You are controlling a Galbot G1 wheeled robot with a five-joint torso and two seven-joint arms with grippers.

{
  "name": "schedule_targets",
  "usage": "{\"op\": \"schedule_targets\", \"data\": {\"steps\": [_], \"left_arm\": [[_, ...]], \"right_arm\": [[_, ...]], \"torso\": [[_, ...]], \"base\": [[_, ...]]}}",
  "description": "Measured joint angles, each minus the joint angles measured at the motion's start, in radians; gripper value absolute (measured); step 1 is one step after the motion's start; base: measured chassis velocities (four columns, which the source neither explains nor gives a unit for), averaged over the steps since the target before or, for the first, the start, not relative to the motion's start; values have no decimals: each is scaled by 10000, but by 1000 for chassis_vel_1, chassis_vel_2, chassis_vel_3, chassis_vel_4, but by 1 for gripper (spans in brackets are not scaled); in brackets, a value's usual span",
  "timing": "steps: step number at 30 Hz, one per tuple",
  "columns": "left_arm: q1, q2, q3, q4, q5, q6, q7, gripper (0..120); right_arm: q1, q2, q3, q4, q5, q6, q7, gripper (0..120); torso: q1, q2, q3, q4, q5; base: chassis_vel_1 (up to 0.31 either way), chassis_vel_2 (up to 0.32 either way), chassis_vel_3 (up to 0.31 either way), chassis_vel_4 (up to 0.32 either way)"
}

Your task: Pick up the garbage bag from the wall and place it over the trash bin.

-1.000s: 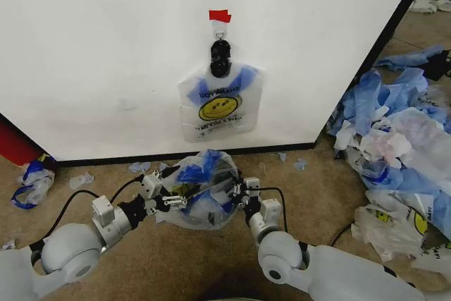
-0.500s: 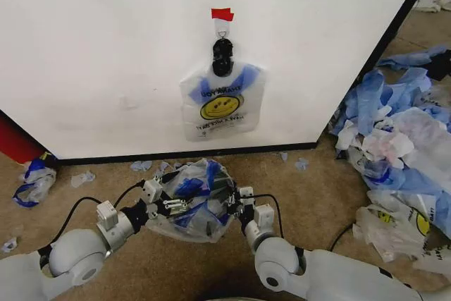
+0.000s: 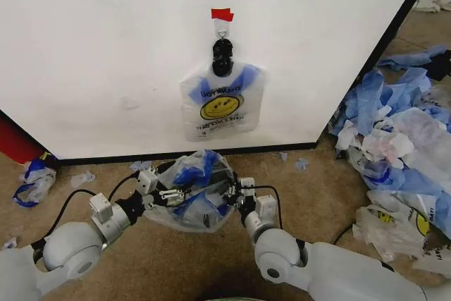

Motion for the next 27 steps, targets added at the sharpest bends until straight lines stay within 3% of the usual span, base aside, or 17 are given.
{"op": "schedule_targets", "data": {"steps": [16,22,27], "left_arm": [[246,514,-552,-857,-369,44,-248,88],[330,716,-136,-1220,-570,127,-264,88],[109,901,267,-931,-435,22,297,88]], "right_arm": [[-225,-111,512,702,746,-408,711,0],[-236,-40,556,672,741,-433,740,0],[-238,8,557,600,704,-431,700,0]], "torso": [[-1,1,0,-1,2],[-1,2,-1,0,0],[-1,2,0,-1,0]], "base": [[0,0,0,0],[0,0,0,0],[0,0,0,0]]}}
